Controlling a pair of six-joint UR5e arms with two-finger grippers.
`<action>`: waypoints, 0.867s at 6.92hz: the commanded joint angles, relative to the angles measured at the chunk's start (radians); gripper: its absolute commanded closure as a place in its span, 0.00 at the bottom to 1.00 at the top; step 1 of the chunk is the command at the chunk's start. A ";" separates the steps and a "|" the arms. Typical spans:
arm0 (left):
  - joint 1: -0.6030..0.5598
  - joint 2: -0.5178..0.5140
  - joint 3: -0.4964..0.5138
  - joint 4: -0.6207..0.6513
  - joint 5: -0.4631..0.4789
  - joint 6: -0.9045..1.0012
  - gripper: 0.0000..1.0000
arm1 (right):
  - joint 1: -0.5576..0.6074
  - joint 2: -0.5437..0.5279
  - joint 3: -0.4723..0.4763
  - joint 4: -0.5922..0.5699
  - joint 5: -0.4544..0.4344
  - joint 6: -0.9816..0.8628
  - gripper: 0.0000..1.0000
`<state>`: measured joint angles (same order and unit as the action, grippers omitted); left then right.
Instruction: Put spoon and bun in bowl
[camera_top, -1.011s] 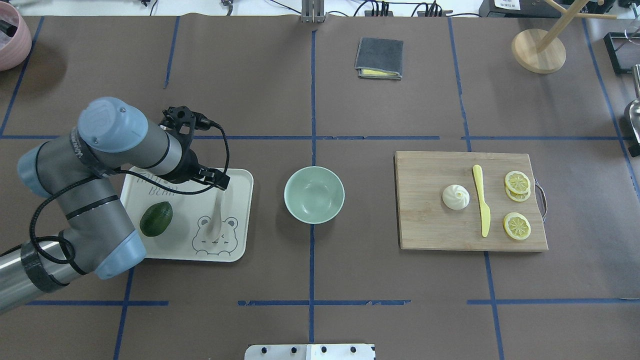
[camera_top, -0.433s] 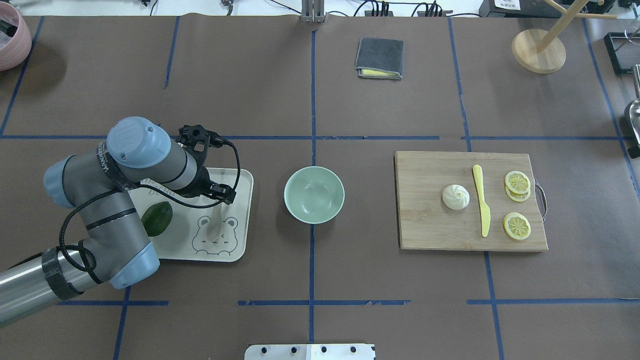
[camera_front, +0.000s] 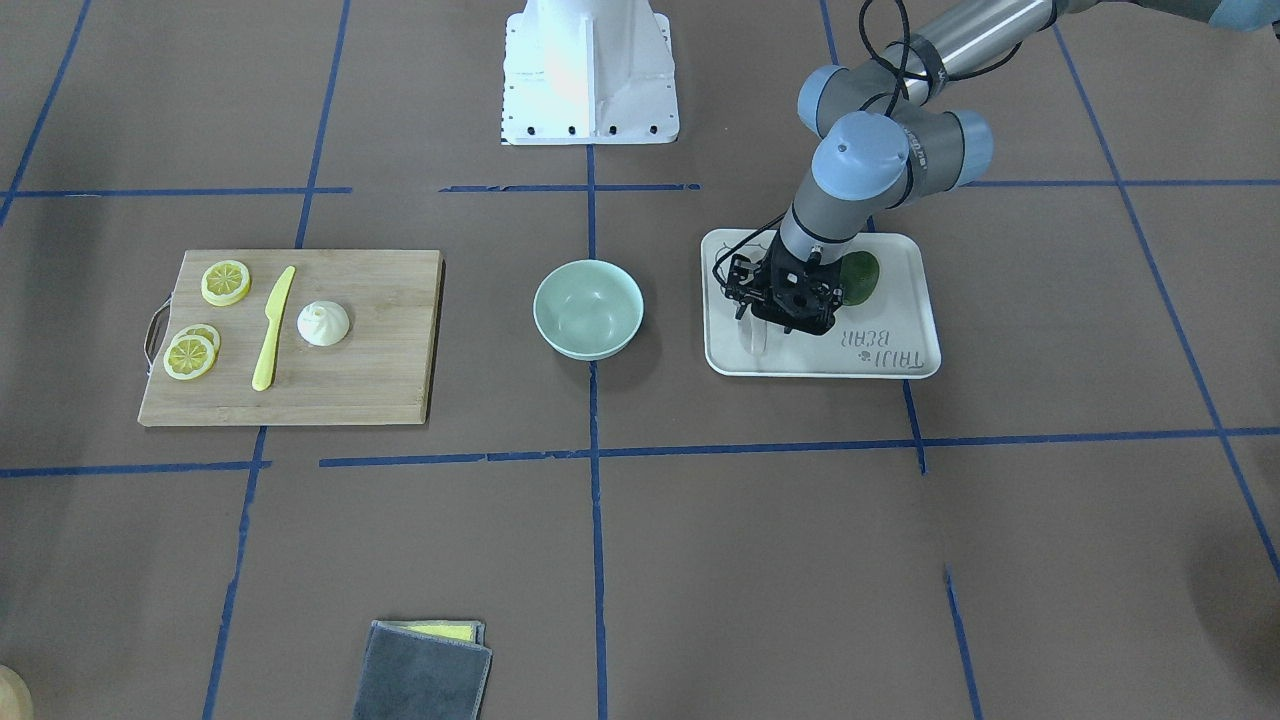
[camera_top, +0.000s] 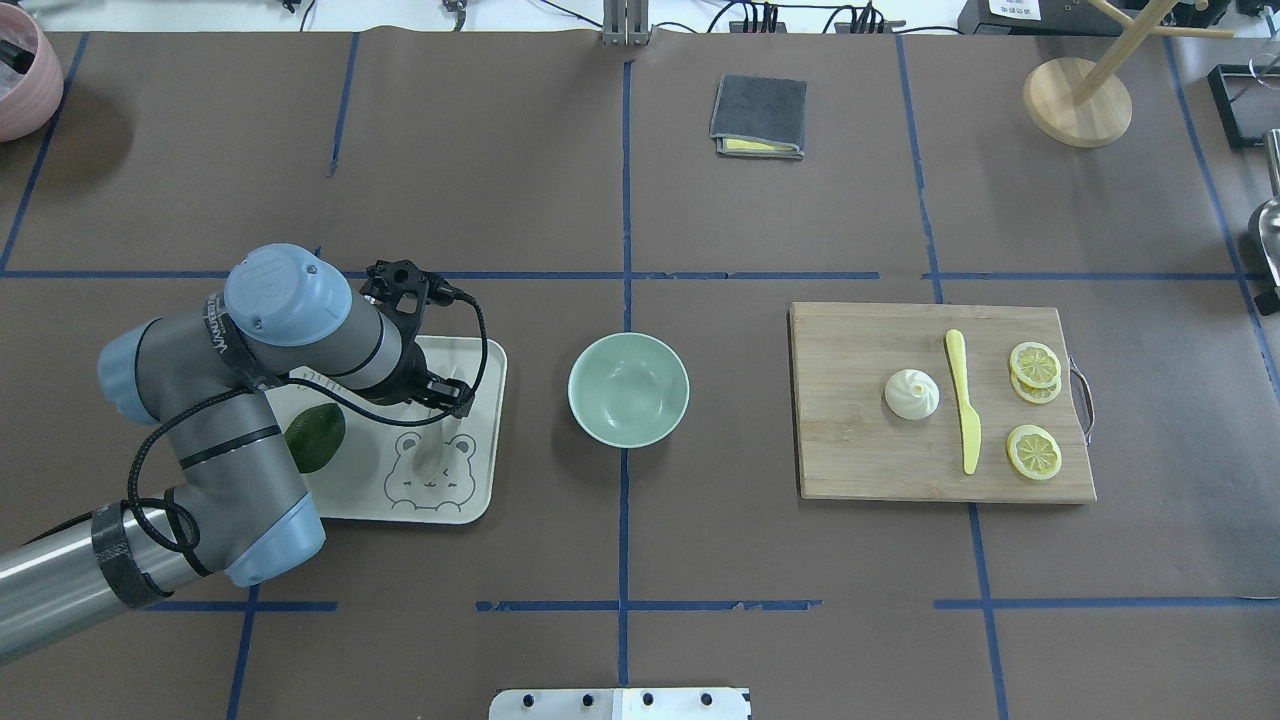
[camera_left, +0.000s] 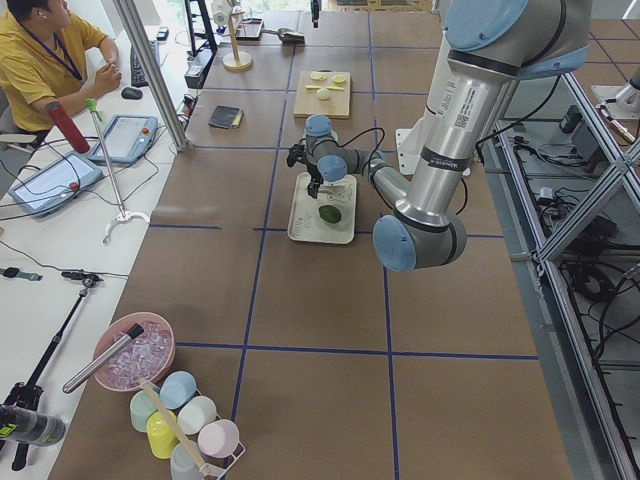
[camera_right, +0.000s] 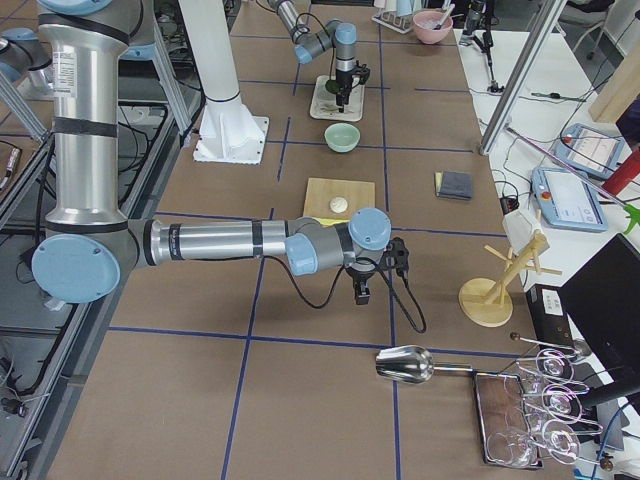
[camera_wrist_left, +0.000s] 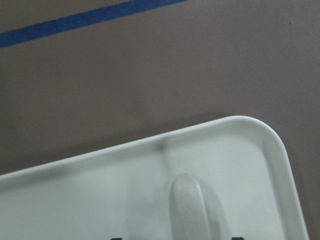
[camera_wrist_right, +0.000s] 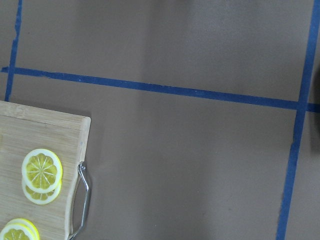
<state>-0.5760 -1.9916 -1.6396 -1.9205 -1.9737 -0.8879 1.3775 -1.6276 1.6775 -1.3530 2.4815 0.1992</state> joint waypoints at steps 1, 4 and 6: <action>0.004 -0.006 -0.003 0.002 0.000 -0.005 0.71 | 0.000 0.000 0.001 0.000 0.001 0.017 0.00; 0.002 -0.006 -0.011 0.003 -0.002 -0.089 1.00 | -0.011 0.002 0.001 0.000 0.001 0.042 0.00; -0.004 -0.007 -0.060 0.012 -0.002 -0.092 1.00 | -0.012 0.003 0.002 0.002 0.001 0.042 0.00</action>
<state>-0.5753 -1.9977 -1.6659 -1.9135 -1.9757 -0.9744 1.3668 -1.6256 1.6786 -1.3520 2.4819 0.2395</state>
